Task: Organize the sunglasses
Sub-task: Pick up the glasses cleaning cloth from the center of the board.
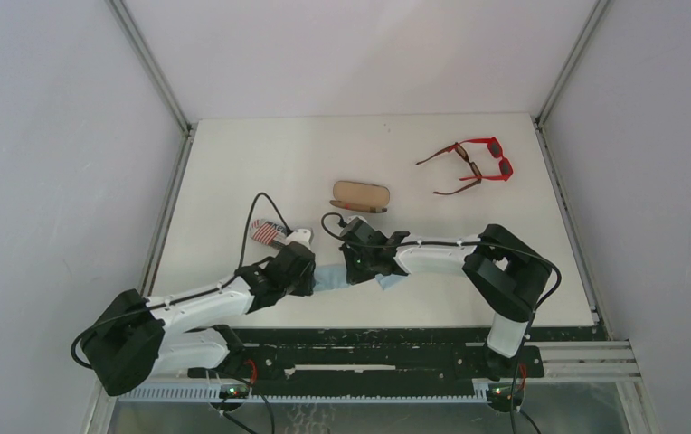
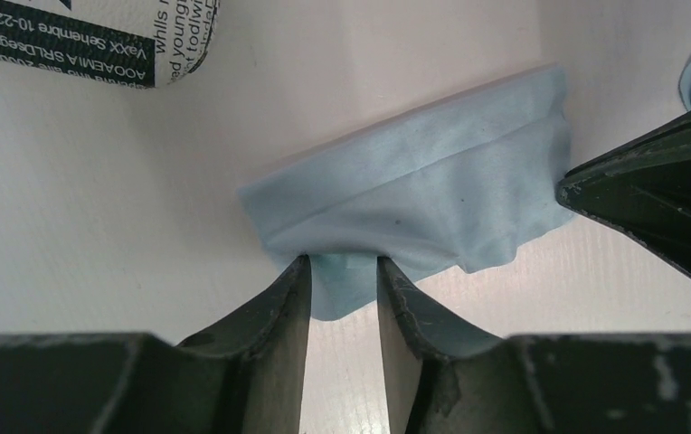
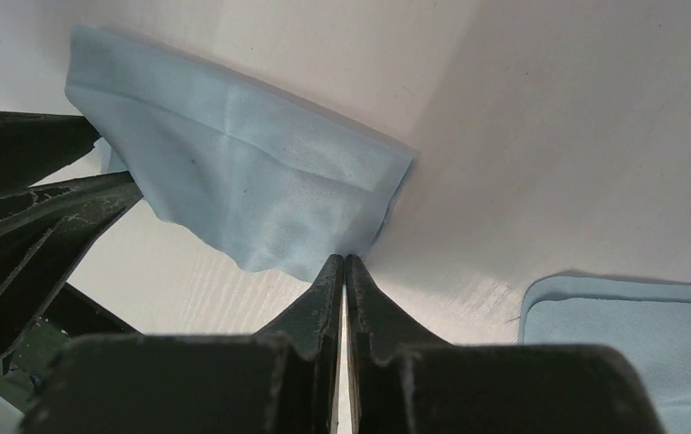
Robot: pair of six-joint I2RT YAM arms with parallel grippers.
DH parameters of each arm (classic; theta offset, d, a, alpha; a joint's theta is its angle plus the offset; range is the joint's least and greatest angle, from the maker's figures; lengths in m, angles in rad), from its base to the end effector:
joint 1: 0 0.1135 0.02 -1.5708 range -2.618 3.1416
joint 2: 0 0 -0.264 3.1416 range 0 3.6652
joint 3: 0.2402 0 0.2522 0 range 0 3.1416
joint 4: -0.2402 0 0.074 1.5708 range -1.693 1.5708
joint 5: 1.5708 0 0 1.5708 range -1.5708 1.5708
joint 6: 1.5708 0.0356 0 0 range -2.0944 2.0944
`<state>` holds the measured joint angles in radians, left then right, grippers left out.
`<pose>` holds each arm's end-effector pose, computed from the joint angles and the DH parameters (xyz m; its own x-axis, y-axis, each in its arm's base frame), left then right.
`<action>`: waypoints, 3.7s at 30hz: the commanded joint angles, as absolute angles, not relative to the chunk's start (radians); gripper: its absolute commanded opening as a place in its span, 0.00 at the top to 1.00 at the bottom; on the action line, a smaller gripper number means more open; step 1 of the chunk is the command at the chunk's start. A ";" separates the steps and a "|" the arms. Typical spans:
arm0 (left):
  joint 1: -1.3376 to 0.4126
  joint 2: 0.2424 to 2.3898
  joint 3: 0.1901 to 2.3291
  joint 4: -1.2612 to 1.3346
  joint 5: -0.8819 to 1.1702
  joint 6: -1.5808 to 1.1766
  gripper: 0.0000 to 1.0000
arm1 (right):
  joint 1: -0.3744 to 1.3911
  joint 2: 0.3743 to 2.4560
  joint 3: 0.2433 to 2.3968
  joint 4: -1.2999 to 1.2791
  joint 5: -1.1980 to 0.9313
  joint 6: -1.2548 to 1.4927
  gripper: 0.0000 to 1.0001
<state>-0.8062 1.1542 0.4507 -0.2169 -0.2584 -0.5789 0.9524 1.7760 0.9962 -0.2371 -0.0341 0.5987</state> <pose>0.1481 -0.1412 0.1559 -0.7843 0.0535 -0.6181 0.1930 0.9679 -0.1610 0.2006 0.2841 0.1492 -0.8721 -0.2541 -0.4182 -0.4034 0.8571 0.3204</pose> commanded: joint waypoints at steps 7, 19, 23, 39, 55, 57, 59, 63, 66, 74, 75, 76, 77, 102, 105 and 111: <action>-0.801 1.166 0.484 -0.204 -0.270 -0.549 0.57 | 0.959 1.737 1.011 -0.233 -0.028 0.603 1.00; -0.801 1.187 0.519 -0.193 -0.234 -0.534 0.54 | 0.959 1.749 1.011 -0.228 -0.041 0.601 1.00; -0.801 1.189 0.525 -0.192 -0.229 -0.533 0.53 | 0.959 1.750 1.011 -0.226 -0.041 0.601 1.00; -0.801 1.213 0.563 -0.208 -0.236 -0.529 0.45 | 0.958 1.750 1.006 -0.223 -0.044 0.599 1.00; -0.802 1.232 0.590 -0.245 -0.276 -0.515 0.44 | 0.956 1.744 1.004 -0.222 -0.043 0.597 1.00; -0.802 1.241 0.594 -0.245 -0.280 -0.509 0.44 | 0.956 1.744 1.003 -0.221 -0.043 0.598 1.00; -0.801 1.253 0.597 -0.242 -0.283 -0.503 0.44 | 0.955 1.744 1.003 -0.222 -0.044 0.598 1.00; -0.801 1.266 0.598 -0.234 -0.281 -0.499 0.45 | 0.955 1.745 1.003 -0.222 -0.044 0.595 1.00; -0.802 1.273 0.597 -0.229 -0.278 -0.500 0.48 | 0.954 1.746 1.003 -0.221 -0.046 0.597 1.00; -0.801 1.278 0.585 -0.216 -0.270 -0.503 0.62 | 0.952 1.746 1.003 -0.222 -0.046 0.598 1.00; -0.801 1.281 0.584 -0.214 -0.269 -0.503 0.64 | 0.953 1.745 1.003 -0.222 -0.046 0.597 1.00; -0.801 1.282 0.582 -0.211 -0.269 -0.504 0.67 | 0.953 1.745 1.003 -0.222 -0.045 0.597 1.00; -0.801 1.282 0.579 -0.208 -0.270 -0.505 0.68 | 0.951 1.744 1.003 -0.222 -0.045 0.596 1.00; -0.798 1.248 0.568 -0.186 -0.276 -0.520 1.00 | 0.939 1.634 0.950 -0.207 0.026 0.574 1.00; -0.797 1.226 0.564 -0.186 -0.276 -0.523 1.00 | 0.937 1.618 0.938 -0.196 0.032 0.572 1.00; -0.794 1.186 0.547 -0.168 -0.257 -0.507 1.00 | 0.932 1.619 0.935 -0.192 0.023 0.578 1.00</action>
<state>-0.8005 1.2266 0.5526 -0.2127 -0.2584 -0.5201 0.9394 1.6489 0.9375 -0.2283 0.0116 0.5842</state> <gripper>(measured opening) 0.004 0.002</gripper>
